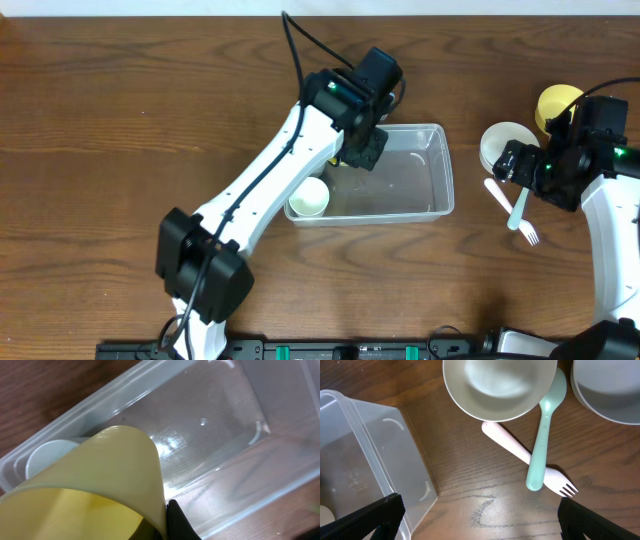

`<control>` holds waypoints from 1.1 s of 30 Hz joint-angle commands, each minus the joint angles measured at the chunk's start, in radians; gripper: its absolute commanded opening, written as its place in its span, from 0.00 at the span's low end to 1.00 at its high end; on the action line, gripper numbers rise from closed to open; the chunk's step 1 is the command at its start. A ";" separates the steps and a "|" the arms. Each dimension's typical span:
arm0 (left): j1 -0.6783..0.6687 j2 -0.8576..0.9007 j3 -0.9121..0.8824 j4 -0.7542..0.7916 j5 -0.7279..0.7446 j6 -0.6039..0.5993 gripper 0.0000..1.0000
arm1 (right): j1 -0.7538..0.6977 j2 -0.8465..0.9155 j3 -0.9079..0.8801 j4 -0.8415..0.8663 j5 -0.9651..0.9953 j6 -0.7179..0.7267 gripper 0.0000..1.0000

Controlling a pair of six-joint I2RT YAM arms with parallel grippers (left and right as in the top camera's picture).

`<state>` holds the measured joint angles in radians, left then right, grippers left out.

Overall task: Pack container
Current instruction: 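Place the yellow cup in the container beside the grey cup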

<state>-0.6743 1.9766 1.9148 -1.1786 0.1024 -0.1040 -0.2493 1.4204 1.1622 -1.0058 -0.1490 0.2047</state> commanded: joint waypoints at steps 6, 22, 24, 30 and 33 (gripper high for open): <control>0.000 0.122 0.024 0.002 0.007 0.022 0.06 | -0.005 0.003 0.011 0.003 0.002 -0.003 0.99; 0.004 0.226 0.025 0.043 -0.045 0.072 0.16 | -0.005 0.003 0.011 0.000 0.002 -0.003 0.99; 0.004 0.226 0.029 0.042 -0.056 0.090 0.27 | -0.005 0.003 0.011 -0.001 0.002 -0.003 0.99; 0.005 0.193 0.075 0.011 -0.072 0.111 0.31 | -0.005 0.003 0.011 -0.001 0.002 -0.004 0.99; 0.004 0.146 0.131 -0.026 -0.139 0.111 0.33 | -0.005 0.003 0.011 -0.001 0.002 -0.004 0.99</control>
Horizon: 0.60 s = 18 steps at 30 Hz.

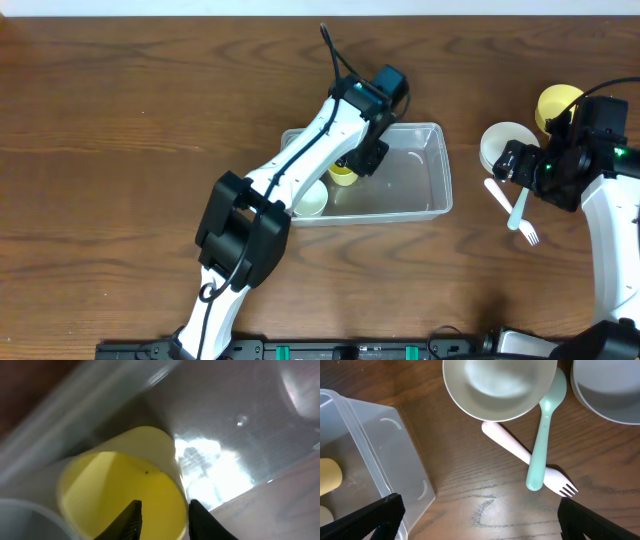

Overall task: Pack container
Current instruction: 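Place the yellow cup in the container beside the grey cup, then retract the left arm and reach the right gripper to the white bowl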

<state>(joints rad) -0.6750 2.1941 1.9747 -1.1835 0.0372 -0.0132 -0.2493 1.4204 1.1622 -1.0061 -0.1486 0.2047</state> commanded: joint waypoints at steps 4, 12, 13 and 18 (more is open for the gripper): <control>0.019 -0.186 0.100 -0.047 -0.154 0.015 0.34 | -0.005 0.003 0.011 0.000 0.001 -0.004 0.99; 0.206 -0.425 0.100 -0.140 -0.154 -0.006 0.38 | 0.016 -0.030 0.050 -0.011 -0.066 -0.099 0.99; 0.249 -0.448 0.100 -0.148 -0.152 -0.023 0.38 | 0.026 -0.035 0.072 -0.022 -0.064 -0.119 0.99; 0.501 -0.552 0.073 -0.167 0.019 -0.057 0.38 | 0.099 -0.026 0.214 -0.069 0.015 -0.206 0.99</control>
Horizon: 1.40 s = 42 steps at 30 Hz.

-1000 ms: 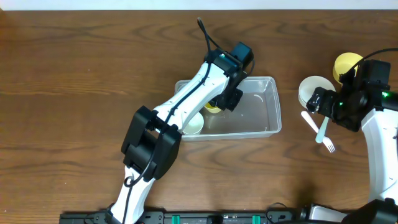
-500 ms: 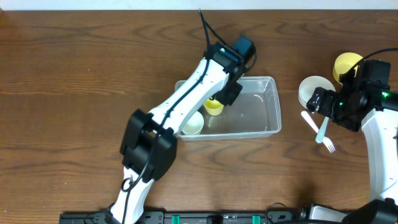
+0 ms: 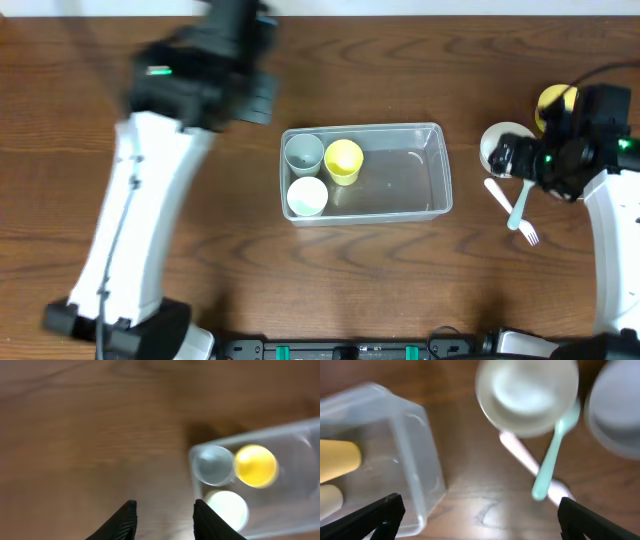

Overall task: Pack container
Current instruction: 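Retract the left arm and reach the right gripper to the white bowl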

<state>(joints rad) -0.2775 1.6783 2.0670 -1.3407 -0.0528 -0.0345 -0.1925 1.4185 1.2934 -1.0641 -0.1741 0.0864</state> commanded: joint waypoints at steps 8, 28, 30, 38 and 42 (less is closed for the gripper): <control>0.354 -0.153 -0.204 0.000 0.226 -0.056 0.38 | 0.103 0.112 0.129 0.041 0.085 -0.199 0.99; 0.346 -0.197 -0.595 0.146 0.289 -0.057 0.39 | 0.124 0.605 0.127 0.214 0.114 -0.214 0.40; 0.346 -0.197 -0.595 0.145 0.289 -0.057 0.39 | 0.124 0.608 0.127 0.216 0.114 -0.206 0.26; 0.346 -0.197 -0.595 0.145 0.289 -0.057 0.39 | 0.124 0.609 0.127 0.225 0.114 -0.195 0.16; 0.346 -0.197 -0.595 0.145 0.289 -0.057 0.39 | 0.124 0.609 0.127 0.233 0.114 -0.195 0.11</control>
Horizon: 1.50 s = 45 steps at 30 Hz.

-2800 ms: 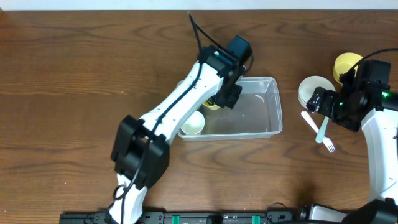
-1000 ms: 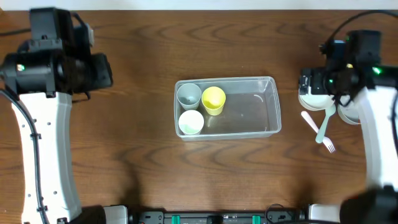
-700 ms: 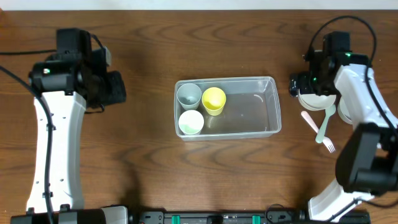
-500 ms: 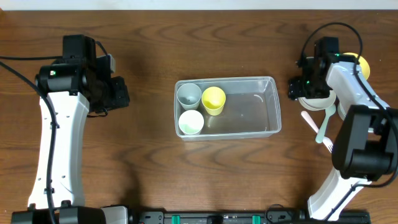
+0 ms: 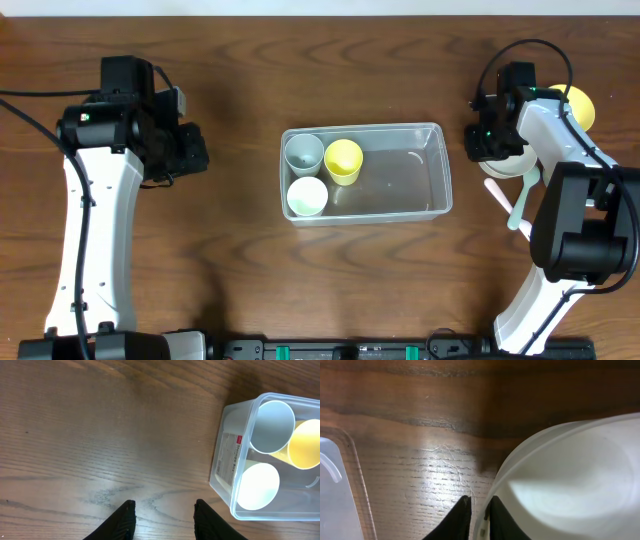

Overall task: Pack container
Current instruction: 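Retract the left arm and reach the right gripper to the white bowl, then carry the white bowl with the right gripper into the container's right side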

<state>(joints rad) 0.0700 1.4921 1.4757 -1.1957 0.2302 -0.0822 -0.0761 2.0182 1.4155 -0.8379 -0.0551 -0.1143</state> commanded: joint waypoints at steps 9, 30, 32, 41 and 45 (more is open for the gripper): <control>-0.001 -0.011 -0.004 0.000 0.006 -0.009 0.40 | 0.009 0.007 0.007 0.031 -0.006 0.007 0.01; -0.001 -0.011 -0.004 -0.006 0.005 -0.009 0.40 | 0.497 -0.346 0.199 -0.286 -0.005 -0.035 0.01; -0.001 -0.011 -0.004 -0.007 0.005 -0.009 0.40 | 0.541 -0.329 0.170 -0.273 0.005 -0.020 0.01; -0.001 -0.011 -0.004 -0.007 0.005 -0.009 0.40 | 0.587 -0.234 0.039 -0.186 0.029 0.031 0.01; -0.001 -0.011 -0.004 -0.007 0.006 -0.009 0.40 | 0.584 -0.204 0.039 -0.166 0.045 0.031 0.08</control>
<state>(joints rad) 0.0700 1.4921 1.4757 -1.1999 0.2306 -0.0822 0.5083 1.8046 1.4517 -1.0168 -0.0353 -0.1020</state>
